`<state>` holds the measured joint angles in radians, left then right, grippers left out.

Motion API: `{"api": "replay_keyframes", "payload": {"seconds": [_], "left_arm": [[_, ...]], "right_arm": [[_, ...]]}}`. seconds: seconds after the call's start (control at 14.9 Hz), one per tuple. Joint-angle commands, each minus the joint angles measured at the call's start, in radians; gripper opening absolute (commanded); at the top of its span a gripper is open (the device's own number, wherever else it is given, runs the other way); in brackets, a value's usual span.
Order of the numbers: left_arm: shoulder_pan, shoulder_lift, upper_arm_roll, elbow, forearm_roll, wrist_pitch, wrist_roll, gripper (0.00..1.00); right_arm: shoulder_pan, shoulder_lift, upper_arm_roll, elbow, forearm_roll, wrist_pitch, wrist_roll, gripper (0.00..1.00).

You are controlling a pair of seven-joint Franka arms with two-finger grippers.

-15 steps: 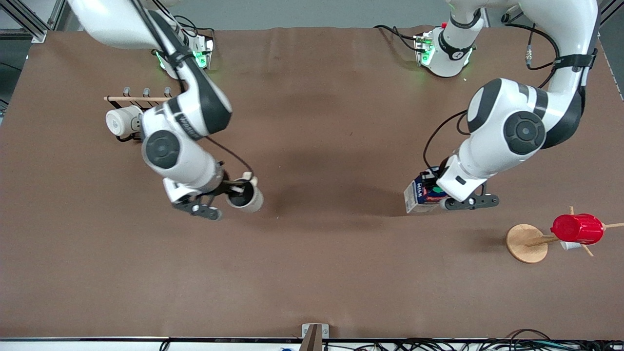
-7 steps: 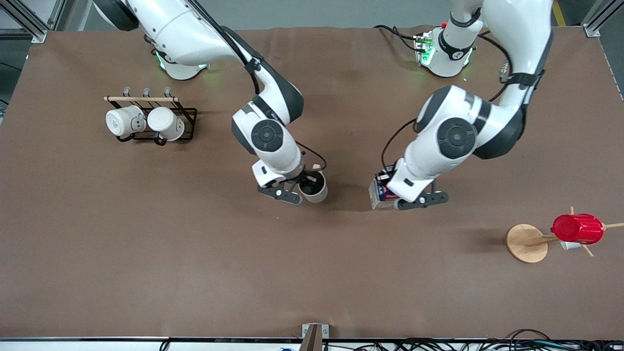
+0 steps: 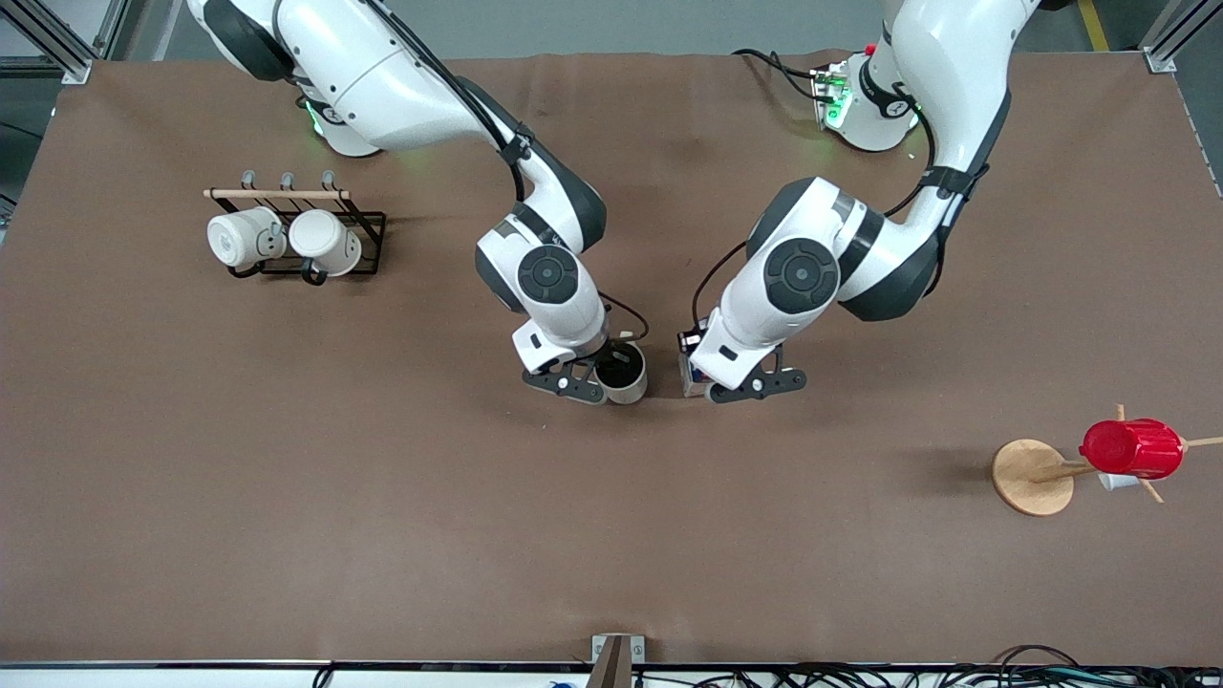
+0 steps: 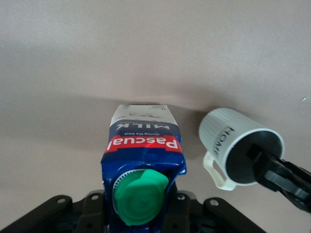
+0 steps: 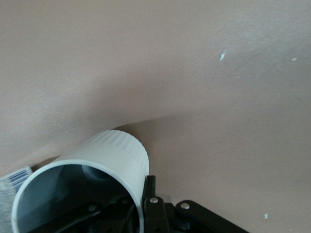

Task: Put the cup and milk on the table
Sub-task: 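Move the mug and milk toward each other at the table middle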

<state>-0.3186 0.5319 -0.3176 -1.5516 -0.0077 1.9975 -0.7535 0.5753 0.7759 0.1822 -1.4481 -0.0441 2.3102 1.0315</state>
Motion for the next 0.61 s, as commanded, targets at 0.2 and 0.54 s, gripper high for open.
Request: {"api": "replay_keyframes", "payload": {"seconds": [0.2, 0.54], "left_arm": [[-0.040, 0.034, -0.001, 0.024, 0.009, 0.053, -0.013, 0.39], [-0.048, 0.053, -0.003, 0.024, 0.009, 0.087, -0.015, 0.41]], "right_arm": [[-0.006, -0.026, -0.001, 0.011, -0.020, -0.023, 0.021, 1.00], [-0.018, -0.058, -0.006, 0.006, -0.020, -0.110, 0.016, 1.00]]}}
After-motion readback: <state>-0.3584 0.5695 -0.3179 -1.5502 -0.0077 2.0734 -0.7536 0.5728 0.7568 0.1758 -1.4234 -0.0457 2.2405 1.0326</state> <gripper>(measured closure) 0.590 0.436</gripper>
